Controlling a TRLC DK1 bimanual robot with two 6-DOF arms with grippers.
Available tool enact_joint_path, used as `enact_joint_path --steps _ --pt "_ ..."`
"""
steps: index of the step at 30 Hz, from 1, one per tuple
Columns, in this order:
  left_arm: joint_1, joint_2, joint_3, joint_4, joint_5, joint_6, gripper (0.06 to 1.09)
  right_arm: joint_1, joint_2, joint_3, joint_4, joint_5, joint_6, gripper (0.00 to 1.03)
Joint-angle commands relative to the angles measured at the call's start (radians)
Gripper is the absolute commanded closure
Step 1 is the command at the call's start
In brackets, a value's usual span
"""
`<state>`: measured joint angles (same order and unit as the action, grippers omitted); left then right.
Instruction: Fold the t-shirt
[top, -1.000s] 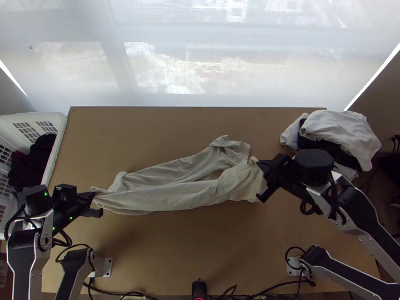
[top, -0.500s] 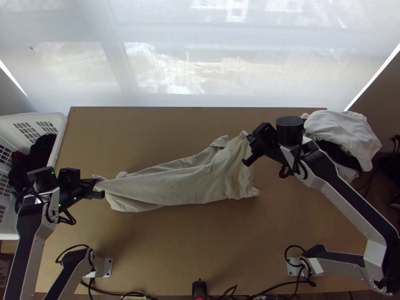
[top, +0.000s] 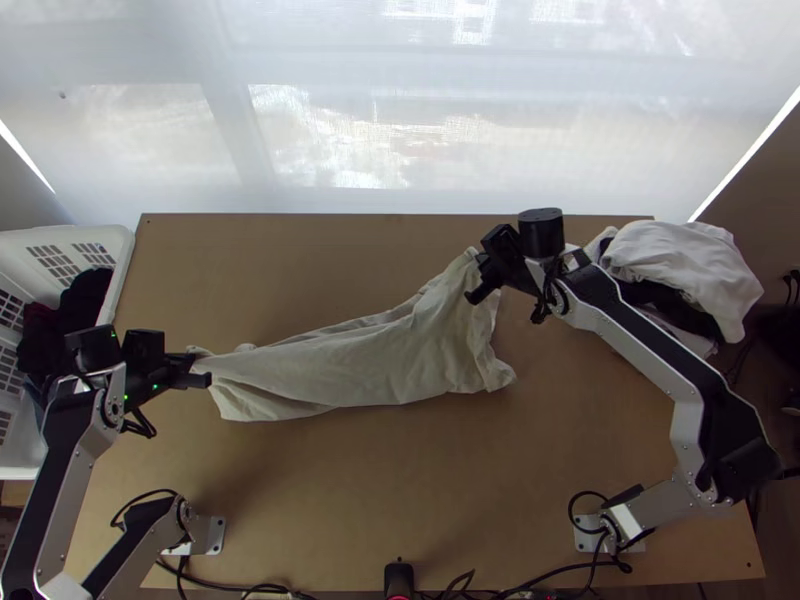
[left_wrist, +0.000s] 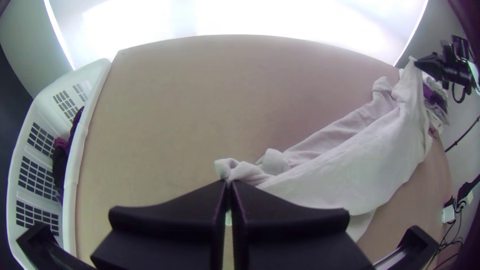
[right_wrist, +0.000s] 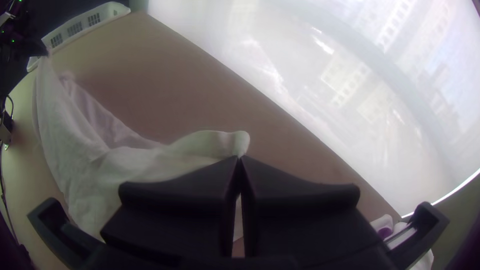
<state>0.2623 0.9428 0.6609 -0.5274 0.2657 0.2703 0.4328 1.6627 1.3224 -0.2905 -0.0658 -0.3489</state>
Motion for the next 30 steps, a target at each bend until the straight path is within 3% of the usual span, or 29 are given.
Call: enact_joint_path --steps 1,11,29,30 --pt "-0.005 0.065 0.016 0.052 -0.003 -0.019 1.05 -0.016 0.135 0.074 0.031 -0.002 -0.010 1.00" --pt "-0.005 0.208 0.043 0.145 -0.010 -0.036 1.05 -0.031 0.264 0.175 0.031 -0.002 -0.005 1.00" --pt "-0.063 0.407 0.036 0.271 -0.008 -0.042 1.05 -0.035 0.290 0.095 0.017 0.027 0.021 1.00" --pt "-0.063 0.418 0.039 0.273 -0.008 -0.042 1.05 -0.034 0.289 0.089 0.016 0.029 0.021 0.95"
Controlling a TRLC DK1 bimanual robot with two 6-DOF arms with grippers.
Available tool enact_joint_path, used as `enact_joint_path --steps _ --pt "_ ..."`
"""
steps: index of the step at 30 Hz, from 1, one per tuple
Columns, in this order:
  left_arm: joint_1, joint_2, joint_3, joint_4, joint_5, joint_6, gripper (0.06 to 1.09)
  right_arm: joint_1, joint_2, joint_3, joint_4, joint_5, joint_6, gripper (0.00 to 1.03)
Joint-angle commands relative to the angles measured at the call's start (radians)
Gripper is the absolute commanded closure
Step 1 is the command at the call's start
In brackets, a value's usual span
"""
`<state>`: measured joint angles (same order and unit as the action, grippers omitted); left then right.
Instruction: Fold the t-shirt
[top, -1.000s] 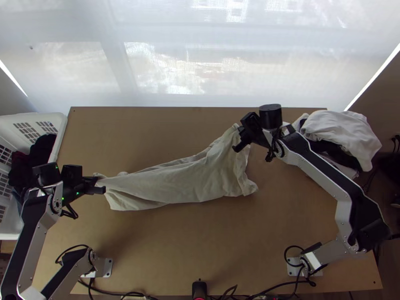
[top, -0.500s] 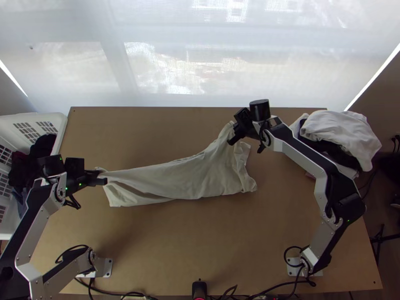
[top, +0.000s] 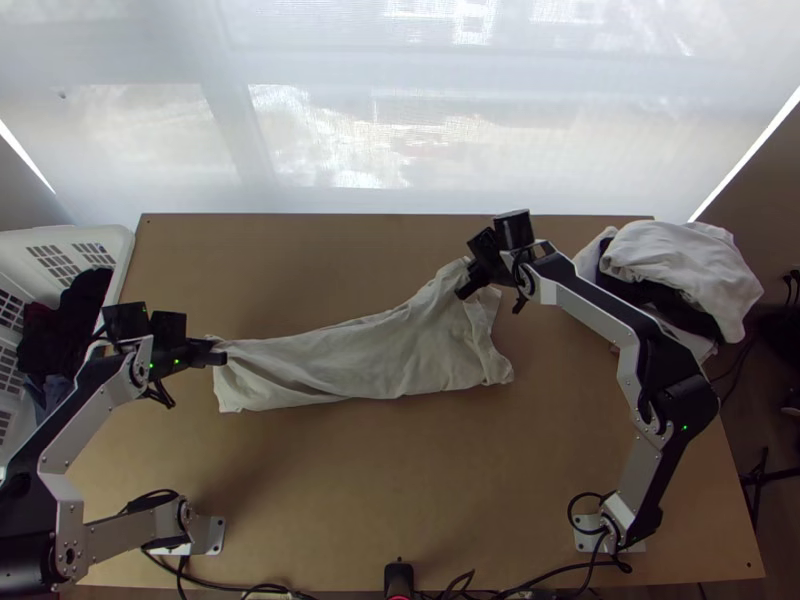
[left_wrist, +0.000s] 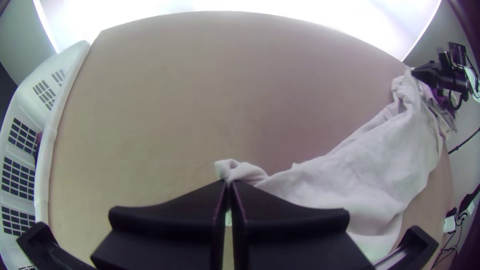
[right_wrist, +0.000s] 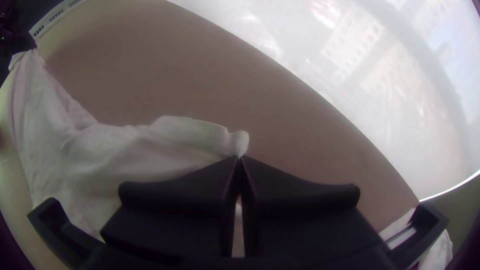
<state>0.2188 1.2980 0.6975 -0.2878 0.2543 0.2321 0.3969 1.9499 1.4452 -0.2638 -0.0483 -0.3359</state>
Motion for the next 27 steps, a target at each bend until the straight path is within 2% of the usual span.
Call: enact_joint_path --steps 1,3,4,5,6,7,8,10,15,22,27 --pt "-0.019 0.070 0.005 0.039 0.003 -0.004 1.05 0.002 -0.003 -0.037 -0.018 0.010 0.008 0.81" --pt "-0.019 0.075 0.008 0.041 0.003 -0.002 1.05 0.003 -0.026 -0.035 -0.043 0.011 0.012 0.52" --pt "-0.019 0.075 0.008 0.039 0.003 0.000 0.99 0.005 -0.040 -0.032 -0.057 0.011 0.018 0.34" --pt "-0.018 0.072 0.008 0.035 0.003 0.003 0.85 0.007 -0.059 -0.028 -0.072 0.013 0.021 0.17" --pt "-0.016 0.066 0.008 0.026 0.003 0.006 0.67 0.007 -0.078 -0.020 -0.095 0.015 0.021 0.06" --pt "-0.013 0.057 0.008 0.013 0.003 0.009 0.49 0.008 -0.100 -0.011 -0.121 0.015 0.020 0.05" --pt "-0.009 0.044 0.011 -0.001 0.005 0.015 0.37 0.008 -0.121 -0.002 -0.143 0.015 0.020 0.05" --pt "-0.002 0.012 0.020 -0.047 0.013 0.027 0.35 0.008 -0.167 0.012 -0.192 0.015 0.012 0.05" --pt "0.014 -0.083 0.060 -0.191 0.056 0.032 0.18 0.028 -0.253 0.052 -0.311 0.015 0.005 0.05" --pt "-0.010 -0.140 0.089 -0.424 0.100 0.039 0.13 0.168 -0.316 0.030 -0.391 0.015 0.057 0.05" --pt "-0.087 -0.124 0.089 -0.479 0.100 -0.011 0.14 0.290 -0.321 -0.008 -0.390 0.015 0.086 0.05"
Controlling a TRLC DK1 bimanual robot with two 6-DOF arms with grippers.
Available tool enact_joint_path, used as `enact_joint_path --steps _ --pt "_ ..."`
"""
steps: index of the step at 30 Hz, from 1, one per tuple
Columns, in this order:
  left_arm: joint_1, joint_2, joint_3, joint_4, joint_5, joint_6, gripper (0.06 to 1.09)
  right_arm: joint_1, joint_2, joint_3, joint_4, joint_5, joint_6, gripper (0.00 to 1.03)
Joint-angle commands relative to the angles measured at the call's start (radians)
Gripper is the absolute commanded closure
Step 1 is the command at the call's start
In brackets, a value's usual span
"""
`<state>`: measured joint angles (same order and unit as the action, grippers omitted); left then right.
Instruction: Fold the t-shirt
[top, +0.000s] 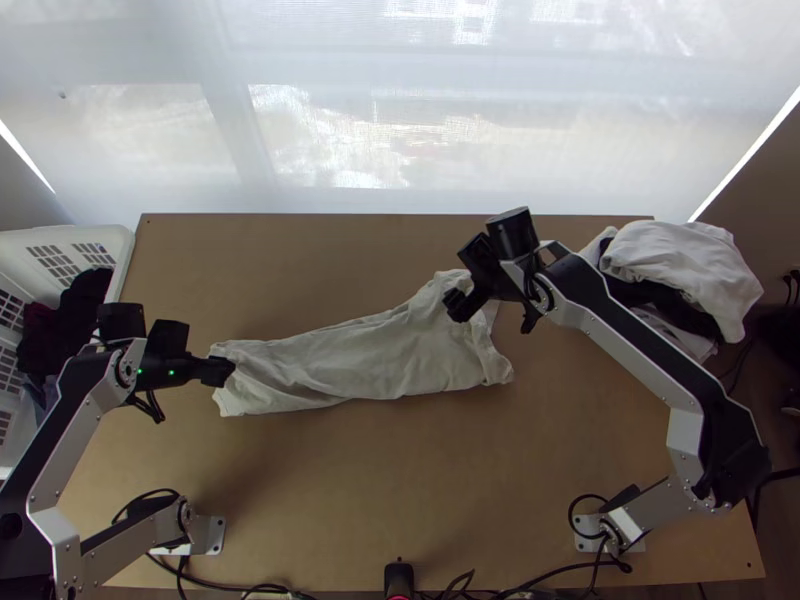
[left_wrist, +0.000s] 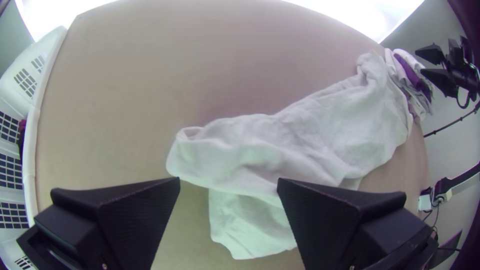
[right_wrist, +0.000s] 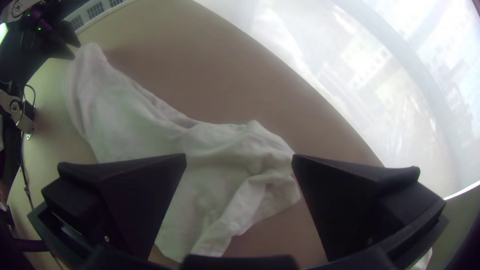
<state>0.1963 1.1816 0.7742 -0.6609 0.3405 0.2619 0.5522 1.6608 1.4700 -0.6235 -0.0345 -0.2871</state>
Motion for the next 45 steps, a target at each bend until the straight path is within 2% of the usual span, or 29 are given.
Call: enact_joint_path --steps 1,6,11,19,31,33,36,43,45 --pt "-0.070 0.003 0.016 -0.108 0.014 -0.056 0.14 0.157 -0.032 -0.037 -0.030 -0.001 0.042 0.05" --pt "-0.093 0.067 0.057 -0.126 0.014 -0.130 0.14 0.250 -0.016 -0.086 -0.021 -0.005 0.054 0.05" --pt "-0.101 0.139 0.094 -0.115 0.014 -0.174 0.14 0.284 0.045 -0.135 0.056 -0.018 0.068 0.05" --pt "-0.112 0.222 0.116 -0.085 0.011 -0.197 0.14 0.275 0.143 -0.229 0.191 -0.024 0.115 0.05" --pt "-0.127 0.305 0.108 -0.020 -0.005 -0.207 0.14 0.236 0.220 -0.220 0.222 -0.022 0.088 0.05" --pt "-0.132 0.319 0.100 -0.014 -0.005 -0.210 0.22 0.226 0.240 -0.206 0.226 -0.022 0.097 0.05" --pt "-0.135 0.323 0.099 -0.014 -0.003 -0.216 0.38 0.222 0.261 -0.194 0.229 -0.022 0.101 0.05" --pt "-0.140 0.291 0.132 -0.019 0.002 -0.219 0.96 0.224 0.283 -0.194 0.235 -0.024 0.105 0.05" --pt "-0.141 0.274 0.152 -0.020 0.002 -0.224 1.05 0.226 0.284 -0.194 0.235 -0.024 0.105 0.05"
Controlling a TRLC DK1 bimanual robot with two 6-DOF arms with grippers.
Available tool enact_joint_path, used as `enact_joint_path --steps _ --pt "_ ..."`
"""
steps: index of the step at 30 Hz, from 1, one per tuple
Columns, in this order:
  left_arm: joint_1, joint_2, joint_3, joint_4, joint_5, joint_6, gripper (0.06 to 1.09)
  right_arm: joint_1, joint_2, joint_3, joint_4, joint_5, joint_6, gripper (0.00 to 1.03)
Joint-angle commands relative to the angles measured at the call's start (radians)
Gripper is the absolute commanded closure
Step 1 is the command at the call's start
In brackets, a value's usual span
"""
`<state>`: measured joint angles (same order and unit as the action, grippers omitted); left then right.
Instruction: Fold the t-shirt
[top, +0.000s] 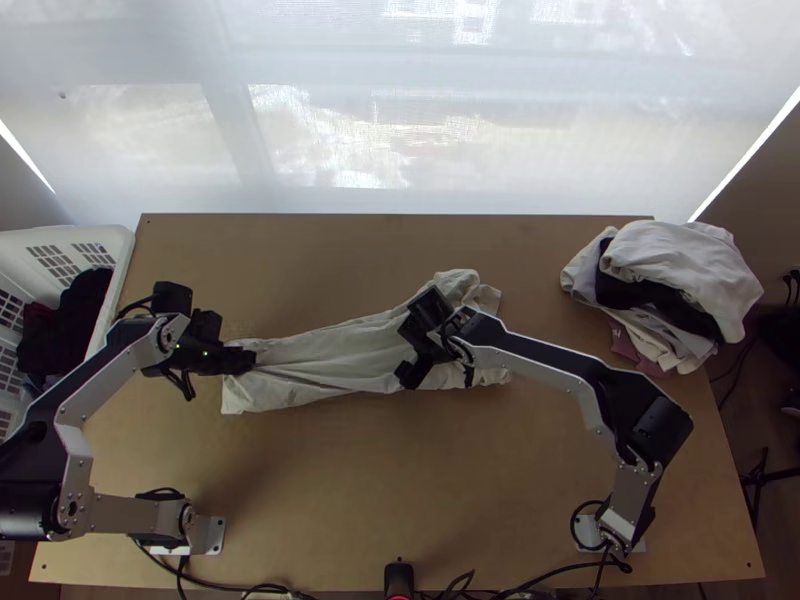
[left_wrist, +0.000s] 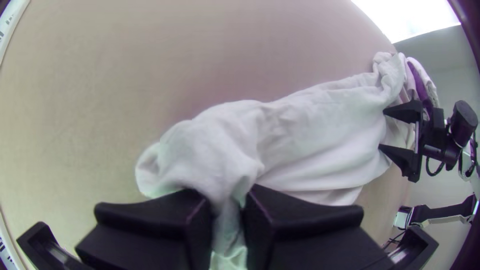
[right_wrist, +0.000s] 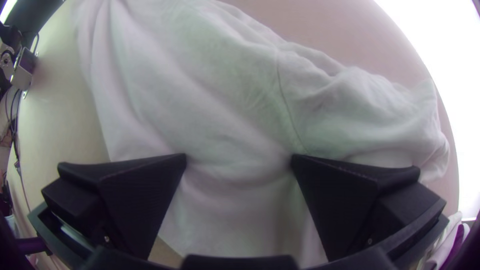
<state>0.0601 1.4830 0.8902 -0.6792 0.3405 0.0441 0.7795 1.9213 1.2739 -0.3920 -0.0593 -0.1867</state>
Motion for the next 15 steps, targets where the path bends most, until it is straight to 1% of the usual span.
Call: enact_joint_path --steps 1,8,15 --pt "-0.005 -0.033 0.052 -0.011 0.003 -0.009 1.05 0.000 0.024 0.001 0.004 0.001 0.004 0.05" --pt "-0.022 -0.067 0.182 -0.088 0.028 -0.032 1.05 0.007 0.022 -0.005 0.001 0.001 0.007 0.05" --pt "-0.112 -0.072 0.305 -0.135 0.068 -0.066 1.05 0.021 0.019 -0.007 -0.007 0.001 0.018 0.05"
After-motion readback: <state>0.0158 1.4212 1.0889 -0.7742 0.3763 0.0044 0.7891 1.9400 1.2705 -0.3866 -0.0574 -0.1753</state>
